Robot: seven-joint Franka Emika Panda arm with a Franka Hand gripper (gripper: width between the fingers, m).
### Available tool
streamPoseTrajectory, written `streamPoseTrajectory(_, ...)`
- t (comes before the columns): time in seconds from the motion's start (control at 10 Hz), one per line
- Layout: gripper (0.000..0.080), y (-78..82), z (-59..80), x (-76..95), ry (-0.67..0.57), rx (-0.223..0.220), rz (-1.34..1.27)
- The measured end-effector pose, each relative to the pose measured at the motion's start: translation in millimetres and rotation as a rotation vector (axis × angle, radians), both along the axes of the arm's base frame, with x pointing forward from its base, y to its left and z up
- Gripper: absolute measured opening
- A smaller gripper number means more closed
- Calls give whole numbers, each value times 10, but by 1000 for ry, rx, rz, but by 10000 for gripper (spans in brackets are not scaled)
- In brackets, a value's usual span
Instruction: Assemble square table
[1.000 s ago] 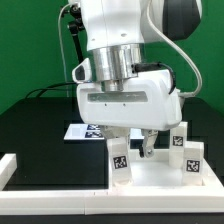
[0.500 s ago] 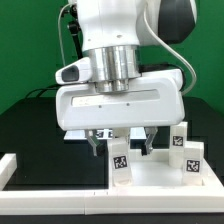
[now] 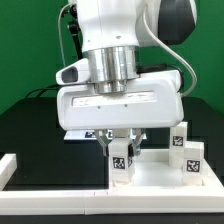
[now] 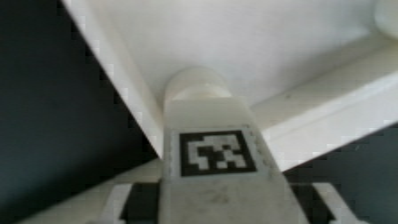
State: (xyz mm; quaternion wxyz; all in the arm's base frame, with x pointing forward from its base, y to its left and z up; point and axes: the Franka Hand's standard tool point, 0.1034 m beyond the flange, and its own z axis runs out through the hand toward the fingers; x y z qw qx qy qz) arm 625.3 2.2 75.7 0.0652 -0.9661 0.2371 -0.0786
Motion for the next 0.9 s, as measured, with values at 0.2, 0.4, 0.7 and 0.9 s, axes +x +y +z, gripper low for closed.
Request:
streamPoseTrajectory(0.2,291,-15,-4,-4,12,26,-133)
streamPoseTrajectory(0.4,291,-30,-10,-15,32,67,-299)
streamPoseTrajectory(0.7,291,17,-27,-36,137,191,-797)
streamPoseTrajectory(0.9,291,45,-34,-34,154,285,-1099)
